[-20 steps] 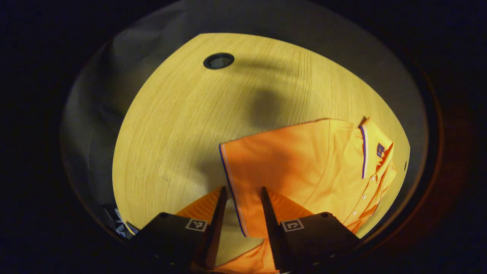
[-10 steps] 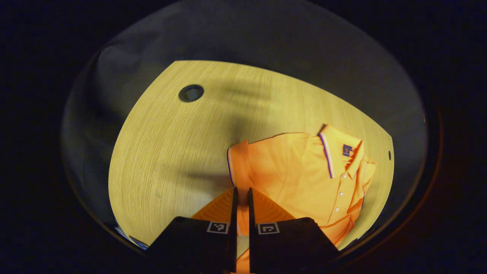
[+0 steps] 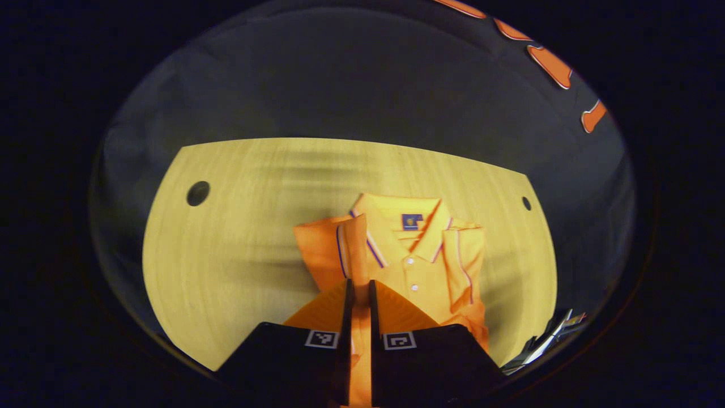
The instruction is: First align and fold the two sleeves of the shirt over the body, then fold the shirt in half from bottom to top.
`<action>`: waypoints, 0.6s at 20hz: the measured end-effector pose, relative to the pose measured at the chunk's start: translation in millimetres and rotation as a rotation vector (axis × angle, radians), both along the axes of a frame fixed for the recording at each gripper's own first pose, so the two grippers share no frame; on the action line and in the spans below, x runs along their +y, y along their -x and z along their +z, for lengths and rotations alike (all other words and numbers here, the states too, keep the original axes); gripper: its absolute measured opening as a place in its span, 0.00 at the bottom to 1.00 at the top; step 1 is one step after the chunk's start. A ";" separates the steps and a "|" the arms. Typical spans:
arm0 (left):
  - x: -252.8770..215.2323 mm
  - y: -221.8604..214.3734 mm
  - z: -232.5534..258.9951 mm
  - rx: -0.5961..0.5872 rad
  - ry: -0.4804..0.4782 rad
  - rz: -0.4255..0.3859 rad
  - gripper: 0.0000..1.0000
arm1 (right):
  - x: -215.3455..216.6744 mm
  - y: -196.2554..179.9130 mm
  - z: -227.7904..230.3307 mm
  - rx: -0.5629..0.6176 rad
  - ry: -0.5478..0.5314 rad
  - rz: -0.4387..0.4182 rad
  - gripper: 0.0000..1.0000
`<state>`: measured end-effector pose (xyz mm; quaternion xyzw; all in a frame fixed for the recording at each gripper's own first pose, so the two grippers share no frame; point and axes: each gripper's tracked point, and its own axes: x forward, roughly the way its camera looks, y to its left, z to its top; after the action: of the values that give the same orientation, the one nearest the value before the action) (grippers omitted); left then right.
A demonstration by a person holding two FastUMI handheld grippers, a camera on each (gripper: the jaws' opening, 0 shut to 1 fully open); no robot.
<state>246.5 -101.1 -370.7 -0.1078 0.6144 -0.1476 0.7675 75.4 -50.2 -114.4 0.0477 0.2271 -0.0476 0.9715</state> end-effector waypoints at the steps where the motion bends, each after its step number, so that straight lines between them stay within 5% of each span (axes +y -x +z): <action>1: -10.3 0.5 9.1 -0.006 0.035 -0.006 0.29 | -1.7 1.5 -0.3 0.001 -0.005 0.003 0.99; 3: -22.2 -5.7 26.3 -0.040 0.074 -0.021 0.61 | -6.6 2.3 -0.8 0.000 -0.010 0.000 0.98; 4: -21.9 6.3 33.6 -0.067 0.085 -0.030 0.61 | -8.2 2.6 -0.5 -0.002 -0.012 -0.001 0.98; 7: -6.1 1.0 59.4 -0.206 0.030 -0.010 0.88 | -12.0 -0.3 1.5 -0.021 0.002 0.008 0.99; 12: 31.9 23.5 138.1 -0.507 -0.041 0.096 0.97 | -9.2 -1.8 15.5 -0.100 0.074 0.048 0.98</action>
<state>223.0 -69.2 -232.6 -0.0808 0.3996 -0.1210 0.9051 77.2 -59.4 -98.9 0.0088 0.1773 -0.0303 0.9836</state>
